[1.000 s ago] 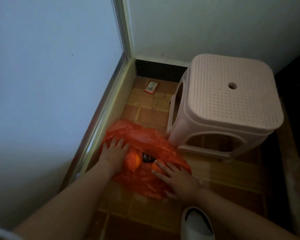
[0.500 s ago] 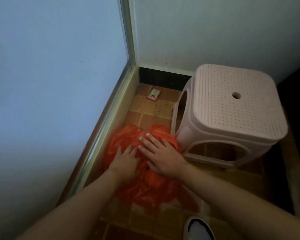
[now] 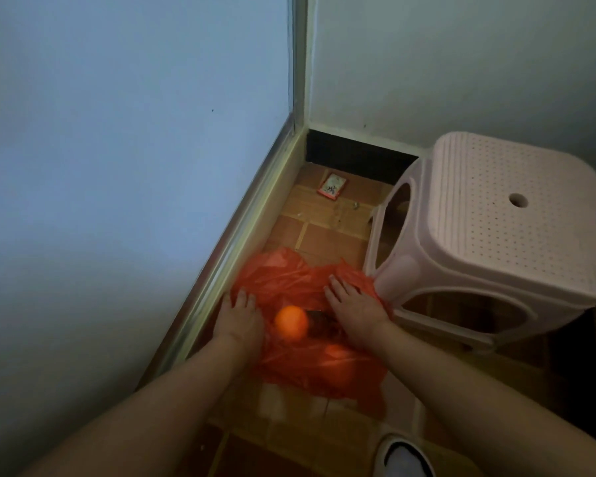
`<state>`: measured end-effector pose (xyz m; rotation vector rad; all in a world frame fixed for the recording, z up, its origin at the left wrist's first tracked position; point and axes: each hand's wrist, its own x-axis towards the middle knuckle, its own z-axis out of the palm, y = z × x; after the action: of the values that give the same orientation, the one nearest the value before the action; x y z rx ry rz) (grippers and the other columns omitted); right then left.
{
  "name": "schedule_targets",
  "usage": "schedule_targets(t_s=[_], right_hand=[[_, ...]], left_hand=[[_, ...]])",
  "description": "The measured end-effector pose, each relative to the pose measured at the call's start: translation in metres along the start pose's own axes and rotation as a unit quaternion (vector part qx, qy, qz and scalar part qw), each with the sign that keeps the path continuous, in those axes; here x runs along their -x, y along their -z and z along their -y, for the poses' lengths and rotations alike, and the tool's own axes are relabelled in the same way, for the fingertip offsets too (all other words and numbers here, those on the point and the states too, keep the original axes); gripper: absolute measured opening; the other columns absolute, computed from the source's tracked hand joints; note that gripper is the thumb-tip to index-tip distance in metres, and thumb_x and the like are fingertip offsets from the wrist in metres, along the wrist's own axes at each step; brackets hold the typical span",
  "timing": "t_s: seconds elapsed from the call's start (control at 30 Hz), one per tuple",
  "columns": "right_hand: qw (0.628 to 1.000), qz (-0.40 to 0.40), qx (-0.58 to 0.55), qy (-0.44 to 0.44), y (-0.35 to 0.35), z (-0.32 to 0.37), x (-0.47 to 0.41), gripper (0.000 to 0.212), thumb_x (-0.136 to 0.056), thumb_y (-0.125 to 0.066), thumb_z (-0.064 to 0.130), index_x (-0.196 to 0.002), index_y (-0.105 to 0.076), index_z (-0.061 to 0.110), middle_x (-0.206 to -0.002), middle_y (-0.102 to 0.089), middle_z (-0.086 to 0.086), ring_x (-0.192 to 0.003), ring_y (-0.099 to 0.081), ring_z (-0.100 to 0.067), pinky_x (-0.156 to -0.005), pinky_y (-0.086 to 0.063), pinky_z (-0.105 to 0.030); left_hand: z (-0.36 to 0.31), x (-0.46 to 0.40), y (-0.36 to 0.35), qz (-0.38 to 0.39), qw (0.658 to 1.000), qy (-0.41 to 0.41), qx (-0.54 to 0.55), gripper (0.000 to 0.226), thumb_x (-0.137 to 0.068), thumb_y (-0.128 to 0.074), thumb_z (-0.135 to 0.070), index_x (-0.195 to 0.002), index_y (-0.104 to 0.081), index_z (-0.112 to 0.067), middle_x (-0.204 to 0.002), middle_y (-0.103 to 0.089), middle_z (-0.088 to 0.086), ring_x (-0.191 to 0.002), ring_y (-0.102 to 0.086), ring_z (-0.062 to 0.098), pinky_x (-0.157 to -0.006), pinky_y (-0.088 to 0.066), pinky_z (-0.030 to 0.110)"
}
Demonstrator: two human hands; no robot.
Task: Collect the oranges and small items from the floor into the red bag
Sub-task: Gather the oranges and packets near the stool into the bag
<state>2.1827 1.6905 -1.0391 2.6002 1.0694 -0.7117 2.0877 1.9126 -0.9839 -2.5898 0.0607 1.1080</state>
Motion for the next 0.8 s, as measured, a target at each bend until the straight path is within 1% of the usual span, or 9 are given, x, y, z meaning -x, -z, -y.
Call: schedule_targets(t_s=[0.1,0.17,0.27,0.33,0.43,0.5,0.57,0.63,0.8], right_hand=[[0.999,-0.017,-0.043,-0.001,-0.002,0.003,0.011,0.083,-0.103,-0.054,0.028,-0.165,0.0,0.019,-0.173,0.01,-0.008,-0.159,-0.001,-0.028,-0.127,-0.008,-0.045],[0.995,-0.036,-0.093,0.001,0.001,0.007,0.021,0.083,-0.103,-0.053,0.023,-0.165,0.001,0.022,-0.173,0.012,-0.004,-0.159,0.002,-0.026,-0.127,-0.006,-0.044],[0.982,-0.064,-0.178,-0.011,0.006,0.016,0.038,0.086,-0.099,-0.054,0.021,-0.165,0.001,0.026,-0.172,0.012,0.003,-0.159,0.008,-0.02,-0.126,0.003,-0.043],[0.976,-0.071,-0.206,0.001,0.008,0.026,0.049,0.085,-0.095,-0.051,0.029,-0.165,-0.003,0.028,-0.173,0.009,0.006,-0.158,0.012,-0.016,-0.128,0.002,-0.048],[0.98,-0.057,-0.184,0.047,-0.003,0.037,0.064,0.083,-0.094,-0.043,0.058,-0.165,-0.01,0.029,-0.173,0.002,0.006,-0.158,0.012,-0.018,-0.127,0.003,-0.051],[0.985,-0.037,-0.149,0.076,-0.015,0.041,0.073,0.085,-0.093,-0.038,0.066,-0.165,-0.015,0.028,-0.173,-0.005,0.002,-0.159,0.008,-0.021,-0.126,0.005,-0.055],[0.987,-0.032,-0.118,0.104,-0.03,0.043,0.081,0.085,-0.093,-0.035,0.069,-0.164,-0.019,0.025,-0.173,-0.01,-0.002,-0.159,0.006,-0.025,-0.125,0.007,-0.058],[0.986,-0.025,-0.096,0.135,-0.044,0.044,0.09,0.086,-0.092,-0.039,0.069,-0.163,-0.023,0.023,-0.172,-0.014,-0.004,-0.159,0.005,-0.027,-0.123,0.009,-0.059],[0.982,0.01,-0.121,0.144,-0.058,0.046,0.108,0.078,-0.093,-0.045,0.063,-0.159,-0.034,0.022,-0.169,-0.024,-0.002,-0.16,0.002,-0.025,-0.121,0.012,-0.058]], left_hand=[[-0.001,0.001,0.003,0.011,1.0,0.011,-0.006,0.09,-0.096,-0.049,-0.06,-0.162,-0.015,-0.008,-0.169,-0.008,0.02,-0.156,-0.004,0.042,-0.124,-0.009,0.06],[-0.001,0.0,0.003,0.008,1.0,0.018,0.017,0.092,-0.094,-0.05,-0.063,-0.161,-0.019,-0.008,-0.169,-0.011,0.019,-0.155,-0.007,0.041,-0.124,-0.01,0.059],[-0.002,-0.001,0.006,-0.017,0.995,0.028,0.091,0.087,-0.096,-0.041,-0.068,-0.157,-0.03,-0.007,-0.167,-0.017,0.017,-0.154,-0.013,0.039,-0.123,-0.016,0.058],[-0.004,-0.001,0.008,-0.029,0.991,0.034,0.127,0.081,-0.097,-0.04,-0.065,-0.154,-0.036,-0.008,-0.165,-0.021,0.016,-0.154,-0.015,0.038,-0.121,-0.021,0.058],[-0.008,-0.002,0.007,-0.027,0.991,0.041,0.126,0.079,-0.097,-0.044,-0.064,-0.154,-0.036,-0.009,-0.165,-0.021,0.014,-0.154,-0.015,0.037,-0.12,-0.022,0.059],[-0.009,-0.001,0.007,-0.019,0.992,0.043,0.119,0.083,-0.096,-0.042,-0.066,-0.156,-0.032,-0.011,-0.167,-0.018,0.014,-0.154,-0.012,0.037,-0.12,-0.022,0.06],[-0.008,0.0,0.007,-0.01,0.992,0.04,0.115,0.087,-0.095,-0.043,-0.069,-0.158,-0.027,-0.011,-0.168,-0.015,0.013,-0.155,-0.01,0.038,-0.121,-0.021,0.059],[-0.007,0.001,0.007,-0.006,0.993,0.035,0.111,0.09,-0.094,-0.045,-0.069,-0.159,-0.025,-0.011,-0.169,-0.012,0.013,-0.155,-0.009,0.038,-0.121,-0.021,0.059],[-0.006,-0.001,0.002,-0.014,0.991,0.021,0.131,0.085,-0.094,-0.046,-0.065,-0.158,-0.027,-0.013,-0.168,-0.013,0.013,-0.156,-0.008,0.038,-0.12,-0.02,0.061]])
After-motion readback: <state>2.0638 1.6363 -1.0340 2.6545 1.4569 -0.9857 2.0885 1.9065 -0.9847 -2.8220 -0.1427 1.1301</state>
